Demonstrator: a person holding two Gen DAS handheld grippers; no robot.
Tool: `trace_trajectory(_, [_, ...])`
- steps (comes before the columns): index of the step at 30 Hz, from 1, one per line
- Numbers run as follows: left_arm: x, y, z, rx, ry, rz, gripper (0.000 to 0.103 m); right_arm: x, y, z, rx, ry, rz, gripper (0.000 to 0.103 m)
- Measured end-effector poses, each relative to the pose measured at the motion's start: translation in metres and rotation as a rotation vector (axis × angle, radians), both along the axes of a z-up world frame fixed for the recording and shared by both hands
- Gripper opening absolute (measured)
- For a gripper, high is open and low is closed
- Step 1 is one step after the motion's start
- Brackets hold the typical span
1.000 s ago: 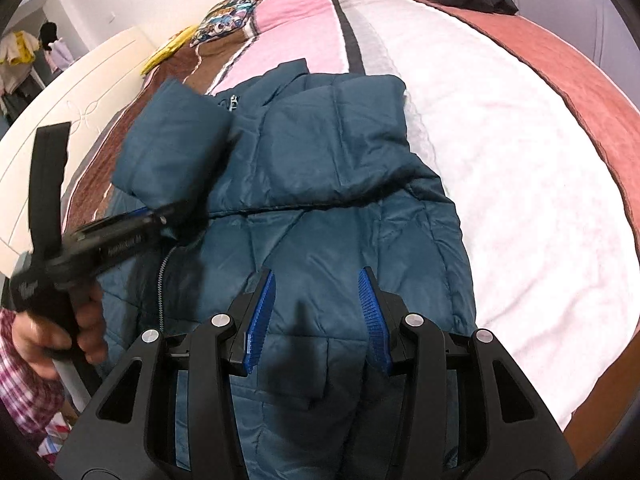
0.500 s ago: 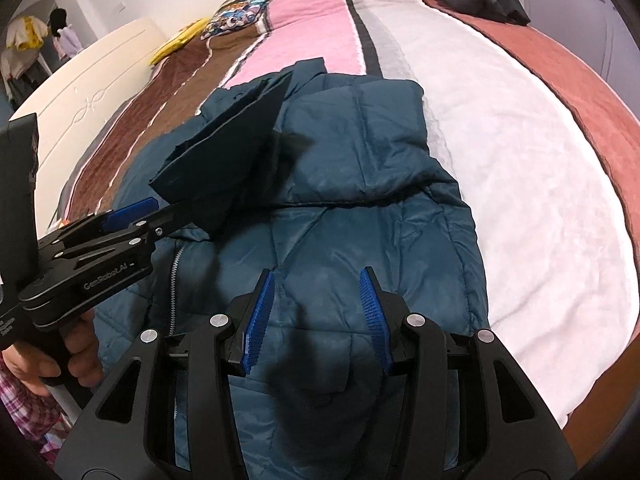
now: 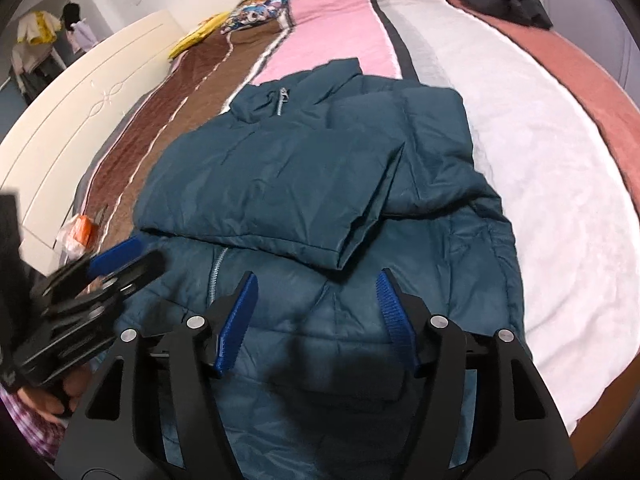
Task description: Fold large clothes
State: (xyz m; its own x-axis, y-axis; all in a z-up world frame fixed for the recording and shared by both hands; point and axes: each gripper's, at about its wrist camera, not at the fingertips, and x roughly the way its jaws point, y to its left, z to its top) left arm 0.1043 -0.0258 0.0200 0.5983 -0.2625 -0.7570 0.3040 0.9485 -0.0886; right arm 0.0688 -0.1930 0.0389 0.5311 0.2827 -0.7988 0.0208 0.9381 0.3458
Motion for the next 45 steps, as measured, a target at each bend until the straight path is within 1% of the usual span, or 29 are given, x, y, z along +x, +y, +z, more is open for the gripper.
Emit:
trace_trajectory(2, [-0.006, 0.02, 0.002, 0.007, -0.022, 0.037, 0.056, 0.006, -0.007, -0.009, 0.031, 0.037, -0.032, 0.062])
trace_trajectory(4, [-0.009, 0.043, 0.004, 0.021, -0.045, 0.094, 0.058, 0.012, -0.018, -0.02, 0.099, 0.086, -0.079, 0.062])
trace_trajectory(5, [-0.009, 0.052, 0.004, 0.021, -0.048, 0.114, 0.058, 0.015, -0.024, -0.028, 0.16, 0.12, -0.108, 0.062])
trace_trajectory(6, [-0.009, 0.067, 0.004, 0.016, -0.05, 0.155, 0.059, 0.018, -0.027, -0.032, 0.208, 0.142, -0.128, 0.062])
trace_trajectory(8, [-0.005, 0.092, 0.004, -0.001, -0.045, 0.226, 0.059, 0.024, -0.027, -0.035, 0.275, 0.156, -0.143, 0.062])
trace_trajectory(10, [-0.001, 0.113, 0.006, -0.017, -0.041, 0.286, 0.059, 0.035, -0.023, -0.037, 0.304, 0.155, -0.153, 0.062])
trace_trajectory(11, [0.004, 0.126, 0.007, -0.022, -0.04, 0.331, 0.059, 0.04, -0.021, -0.037, 0.301, 0.15, -0.157, 0.053])
trace_trajectory(12, [0.005, 0.133, 0.009, -0.029, -0.042, 0.35, 0.059, 0.047, -0.018, -0.037, 0.283, 0.15, -0.156, 0.024])
trace_trajectory(13, [0.009, 0.142, 0.011, -0.037, -0.045, 0.382, 0.059, 0.052, -0.017, -0.037, 0.255, 0.159, -0.152, 0.009])
trace_trajectory(14, [0.012, 0.148, 0.013, -0.039, -0.048, 0.401, 0.059, 0.055, -0.016, -0.035, 0.231, 0.16, -0.151, 0.006])
trace_trajectory(18, [0.022, 0.166, 0.022, -0.009, -0.077, 0.464, 0.059, 0.046, -0.027, 0.002, 0.191, 0.021, -0.143, 0.005])
trace_trajectory(19, [0.024, 0.17, 0.024, -0.006, -0.079, 0.472, 0.059, 0.041, -0.031, 0.015, 0.155, -0.02, -0.132, 0.005])
trace_trajectory(21, [0.036, 0.174, 0.025, 0.004, -0.085, 0.489, 0.059, 0.037, -0.034, 0.021, 0.096, -0.034, -0.124, 0.005])
trace_trajectory(23, [0.049, 0.173, 0.023, -0.002, -0.079, 0.49, 0.059, 0.035, -0.036, 0.009, 0.061, 0.014, -0.111, 0.006])
trace_trajectory(25, [0.067, 0.167, 0.017, 0.004, -0.051, 0.503, 0.059, 0.037, -0.036, -0.016, 0.054, 0.091, -0.116, 0.006])
trace_trajectory(27, [0.082, 0.159, 0.011, -0.044, -0.014, 0.479, 0.059, 0.037, -0.035, -0.032, 0.065, 0.121, -0.13, 0.006])
trace_trajectory(28, [0.091, 0.154, 0.006, -0.053, 0.001, 0.473, 0.059, 0.034, -0.035, -0.037, 0.068, 0.125, -0.134, 0.006])
trace_trajectory(30, [0.105, 0.144, -0.004, -0.026, 0.012, 0.462, 0.059, 0.033, -0.037, -0.042, 0.078, 0.137, -0.141, 0.006])
trace_trajectory(32, [0.125, 0.134, -0.02, 0.036, 0.033, 0.439, 0.059, 0.034, -0.037, -0.045, 0.081, 0.146, -0.143, 0.007])
trace_trajectory(33, [0.136, 0.13, -0.032, 0.084, 0.058, 0.438, 0.059, 0.034, -0.038, -0.046, 0.077, 0.151, -0.143, 0.007])
trace_trajectory(34, [0.145, 0.128, -0.044, 0.109, 0.095, 0.437, 0.059, 0.035, -0.039, -0.046, 0.074, 0.155, -0.142, 0.01])
trace_trajectory(35, [0.15, 0.128, -0.054, 0.123, 0.129, 0.436, 0.059, 0.034, -0.04, -0.046, 0.068, 0.16, -0.145, 0.015])
trace_trajectory(36, [0.153, 0.128, -0.061, 0.135, 0.146, 0.441, 0.061, 0.033, -0.041, -0.046, 0.058, 0.166, -0.151, 0.025])
trace_trajectory(38, [0.151, 0.129, -0.059, 0.14, 0.144, 0.445, 0.061, 0.031, -0.045, -0.041, 0.052, 0.167, -0.159, 0.034])
trace_trajectory(41, [0.134, 0.137, -0.041, 0.087, 0.133, 0.425, 0.061, 0.021, -0.052, -0.027, 0.05, 0.142, -0.159, 0.035])
trace_trajectory(42, [0.121, 0.143, -0.031, 0.064, 0.119, 0.408, 0.061, 0.014, -0.058, -0.021, 0.043, 0.13, -0.161, 0.036])
trace_trajectory(43, [0.116, 0.145, -0.026, 0.06, 0.112, 0.398, 0.061, 0.01, -0.06, -0.017, 0.041, 0.126, -0.163, 0.037])
trace_trajectory(45, [0.089, 0.155, -0.011, 0.053, 0.095, 0.359, 0.062, -0.007, -0.069, -0.008, 0.033, 0.121, -0.163, 0.04])
